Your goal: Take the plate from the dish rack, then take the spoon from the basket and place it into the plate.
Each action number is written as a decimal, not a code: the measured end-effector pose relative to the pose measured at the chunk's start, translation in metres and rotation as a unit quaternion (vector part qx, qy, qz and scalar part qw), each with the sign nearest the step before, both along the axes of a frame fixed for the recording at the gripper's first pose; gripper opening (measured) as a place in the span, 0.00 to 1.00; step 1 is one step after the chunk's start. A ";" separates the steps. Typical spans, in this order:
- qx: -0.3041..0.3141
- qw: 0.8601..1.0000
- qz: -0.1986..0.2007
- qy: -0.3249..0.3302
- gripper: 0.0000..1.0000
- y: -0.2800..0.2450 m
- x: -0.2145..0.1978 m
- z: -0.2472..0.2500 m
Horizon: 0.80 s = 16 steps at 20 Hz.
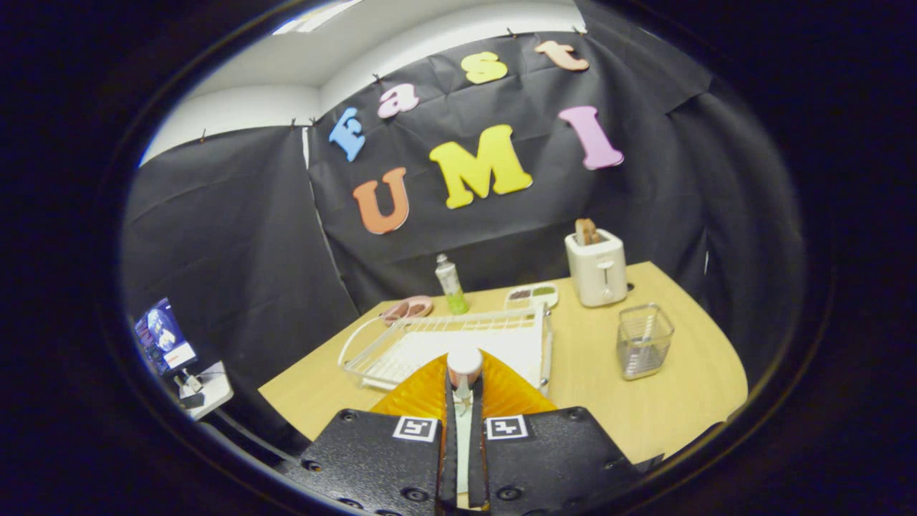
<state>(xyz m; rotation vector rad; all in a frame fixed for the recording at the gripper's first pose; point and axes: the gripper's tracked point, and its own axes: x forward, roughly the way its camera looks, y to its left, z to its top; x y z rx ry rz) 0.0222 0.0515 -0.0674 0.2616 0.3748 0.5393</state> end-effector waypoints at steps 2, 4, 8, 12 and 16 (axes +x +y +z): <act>-0.003 0.999 0.020 0.025 0.11 0.021 -0.007 -0.022; -0.003 0.998 0.033 0.049 0.11 0.038 -0.009 -0.040; 0.004 0.995 0.050 0.085 0.11 0.059 -0.008 -0.060; 0.024 0.991 0.060 0.120 0.12 0.066 -0.006 -0.069; 0.022 0.990 0.052 0.128 0.14 0.064 -0.003 -0.072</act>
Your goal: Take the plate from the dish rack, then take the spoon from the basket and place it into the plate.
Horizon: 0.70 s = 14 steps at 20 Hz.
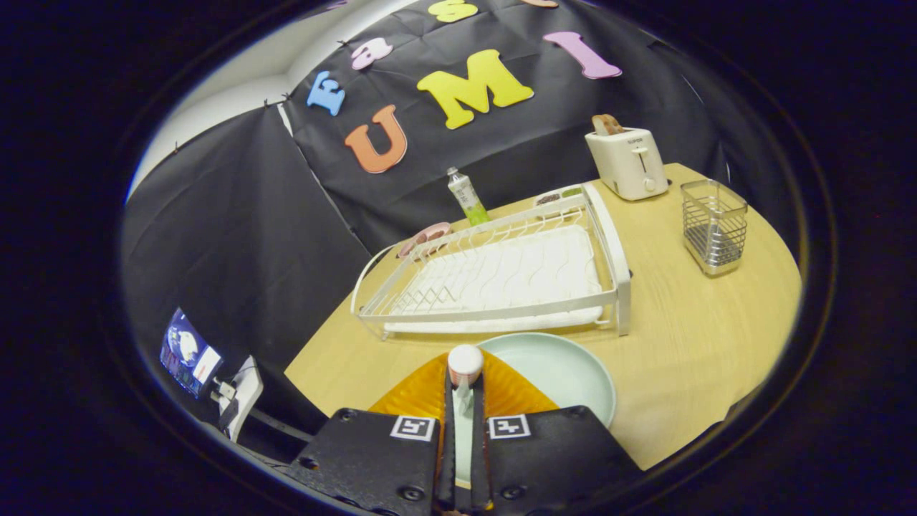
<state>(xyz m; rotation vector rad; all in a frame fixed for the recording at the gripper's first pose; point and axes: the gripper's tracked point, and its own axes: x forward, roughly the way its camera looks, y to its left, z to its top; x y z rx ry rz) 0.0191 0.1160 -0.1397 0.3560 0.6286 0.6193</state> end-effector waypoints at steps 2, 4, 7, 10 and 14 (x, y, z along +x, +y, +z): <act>-0.011 1.000 -0.010 0.000 0.18 -0.005 0.004 -0.002; -0.033 0.999 -0.029 -0.012 0.35 -0.014 0.008 0.000; -0.059 0.996 -0.053 -0.032 0.70 -0.023 0.018 0.001; -0.080 0.992 -0.083 -0.057 0.87 -0.035 0.025 0.009; -0.098 0.983 -0.120 -0.101 0.94 -0.050 0.030 0.032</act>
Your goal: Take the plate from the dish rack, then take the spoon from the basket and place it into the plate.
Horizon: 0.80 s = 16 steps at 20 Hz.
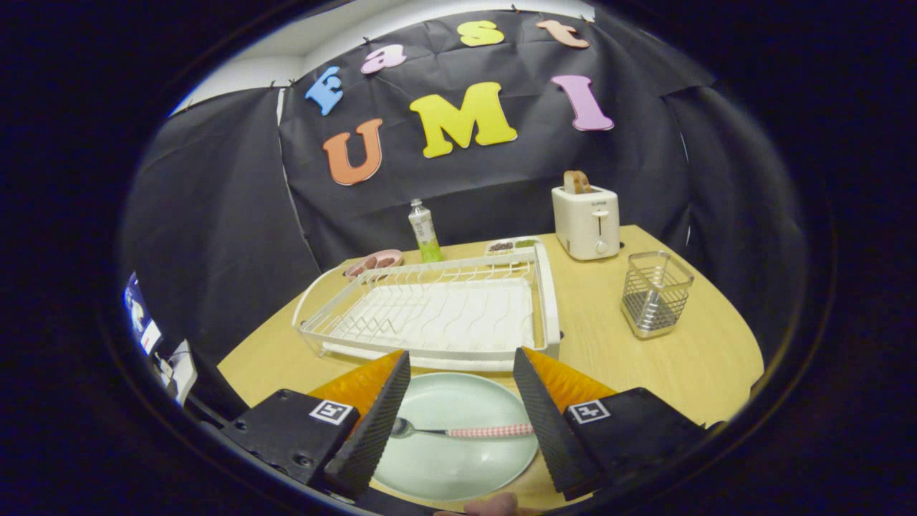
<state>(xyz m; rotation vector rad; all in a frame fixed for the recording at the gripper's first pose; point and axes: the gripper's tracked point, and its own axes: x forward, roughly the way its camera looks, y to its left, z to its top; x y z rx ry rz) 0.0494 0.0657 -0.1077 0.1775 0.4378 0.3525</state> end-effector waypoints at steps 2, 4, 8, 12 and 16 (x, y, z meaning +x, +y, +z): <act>-0.005 1.000 -0.015 -0.023 0.94 -0.005 0.000 0.013; -0.012 0.998 -0.038 -0.053 0.96 -0.014 -0.002 0.028; -0.046 0.984 -0.107 -0.133 1.00 -0.041 -0.009 0.064; -0.059 0.973 -0.132 -0.178 1.00 -0.044 -0.033 0.087; -0.057 0.966 -0.144 -0.205 1.00 -0.036 -0.062 0.095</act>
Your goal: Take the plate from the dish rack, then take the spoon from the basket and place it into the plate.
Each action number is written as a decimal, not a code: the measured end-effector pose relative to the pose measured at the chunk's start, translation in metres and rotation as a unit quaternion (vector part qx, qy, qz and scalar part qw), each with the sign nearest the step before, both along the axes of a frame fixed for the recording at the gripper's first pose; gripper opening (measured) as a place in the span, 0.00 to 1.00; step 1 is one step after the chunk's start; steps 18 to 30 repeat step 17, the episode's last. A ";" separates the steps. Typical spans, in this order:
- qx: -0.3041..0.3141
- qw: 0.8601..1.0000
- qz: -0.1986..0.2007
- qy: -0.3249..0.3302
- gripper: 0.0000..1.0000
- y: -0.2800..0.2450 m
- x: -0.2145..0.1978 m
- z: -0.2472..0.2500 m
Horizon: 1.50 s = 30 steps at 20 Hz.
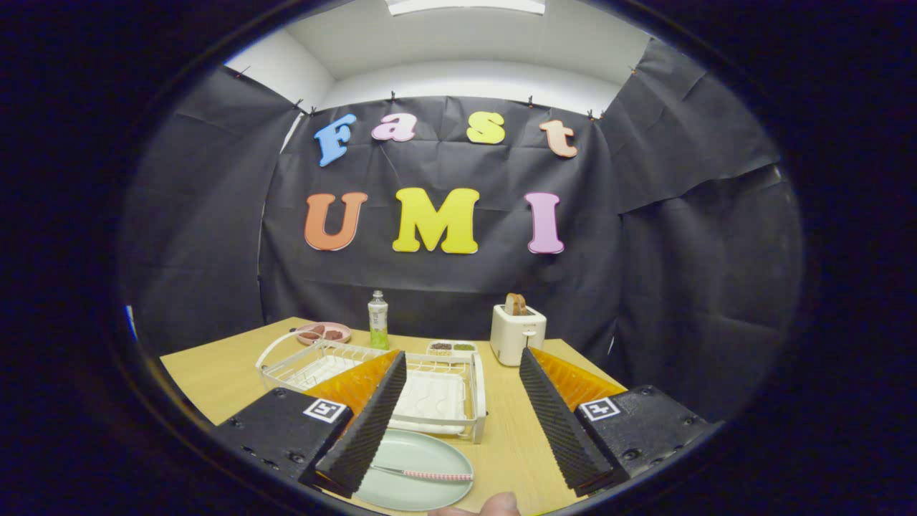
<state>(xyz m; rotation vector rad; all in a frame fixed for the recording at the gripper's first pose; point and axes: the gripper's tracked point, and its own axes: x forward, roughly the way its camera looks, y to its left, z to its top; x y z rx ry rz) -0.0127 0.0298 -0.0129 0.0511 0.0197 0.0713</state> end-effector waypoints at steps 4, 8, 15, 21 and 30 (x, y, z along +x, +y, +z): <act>-0.004 1.000 -0.002 -0.014 1.00 0.009 -0.018 0.001; -0.009 0.999 -0.011 -0.030 1.00 0.008 -0.032 0.002; -0.001 1.000 -0.013 -0.016 1.00 0.008 -0.030 -0.005; -0.003 1.000 -0.013 -0.014 1.00 0.007 -0.028 -0.005; -0.003 1.000 -0.013 -0.014 1.00 0.007 -0.028 -0.005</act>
